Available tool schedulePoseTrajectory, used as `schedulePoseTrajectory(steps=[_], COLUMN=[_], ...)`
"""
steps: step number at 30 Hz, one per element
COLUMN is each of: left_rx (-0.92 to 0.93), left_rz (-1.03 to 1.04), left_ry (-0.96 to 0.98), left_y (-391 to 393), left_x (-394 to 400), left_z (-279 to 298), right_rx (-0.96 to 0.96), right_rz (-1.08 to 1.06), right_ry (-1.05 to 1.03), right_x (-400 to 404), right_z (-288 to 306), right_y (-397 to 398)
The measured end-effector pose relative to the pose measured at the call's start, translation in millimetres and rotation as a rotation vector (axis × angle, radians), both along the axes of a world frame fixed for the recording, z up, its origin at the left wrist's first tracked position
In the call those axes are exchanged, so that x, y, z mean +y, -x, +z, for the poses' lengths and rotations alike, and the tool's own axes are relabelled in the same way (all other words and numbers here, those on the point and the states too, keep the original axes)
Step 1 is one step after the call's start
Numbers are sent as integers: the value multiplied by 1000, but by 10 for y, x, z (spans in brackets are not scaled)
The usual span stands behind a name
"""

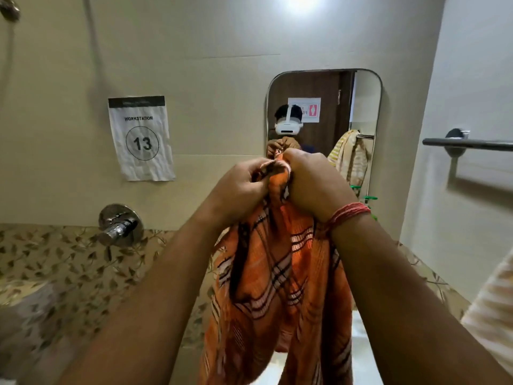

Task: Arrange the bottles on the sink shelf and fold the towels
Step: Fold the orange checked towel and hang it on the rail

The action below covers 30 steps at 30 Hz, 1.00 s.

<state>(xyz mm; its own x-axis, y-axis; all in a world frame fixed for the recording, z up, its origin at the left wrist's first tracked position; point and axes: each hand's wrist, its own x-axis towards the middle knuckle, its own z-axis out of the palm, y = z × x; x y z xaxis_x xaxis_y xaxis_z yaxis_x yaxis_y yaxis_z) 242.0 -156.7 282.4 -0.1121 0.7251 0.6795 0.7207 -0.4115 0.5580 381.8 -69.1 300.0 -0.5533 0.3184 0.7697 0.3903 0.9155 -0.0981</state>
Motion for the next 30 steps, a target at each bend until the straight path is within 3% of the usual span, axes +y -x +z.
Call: schedulePoseTrajectory(steps=[4,9,12,16,19,23,30], left_rx=[-1,-457,-504,-440,-446,-53,34], left_rz=[131,239,317,410,230,6,235], left_ry=[-79,-203,-195,-179,-160,56,-152], left_y=[68,199,339,394,265,-27,-98], left_x=[10,-59,-105,-136,-139,-96,-4], left_z=[-22,-91,-100,-35,15,-36,-2], right_rx=[-20,-8,10,-33,-96,-131,-28], right_rz=[23,-98,-185,-131,-81,20,-33], right_ry=[60,105,138,209,316,317,69], right_x=[1,156,266,262,187,56,80], right_z=[-90,-309,-339,-234,-130,-27,-117], right_y=[-55,-236,-358,-350,-241,-123,-108])
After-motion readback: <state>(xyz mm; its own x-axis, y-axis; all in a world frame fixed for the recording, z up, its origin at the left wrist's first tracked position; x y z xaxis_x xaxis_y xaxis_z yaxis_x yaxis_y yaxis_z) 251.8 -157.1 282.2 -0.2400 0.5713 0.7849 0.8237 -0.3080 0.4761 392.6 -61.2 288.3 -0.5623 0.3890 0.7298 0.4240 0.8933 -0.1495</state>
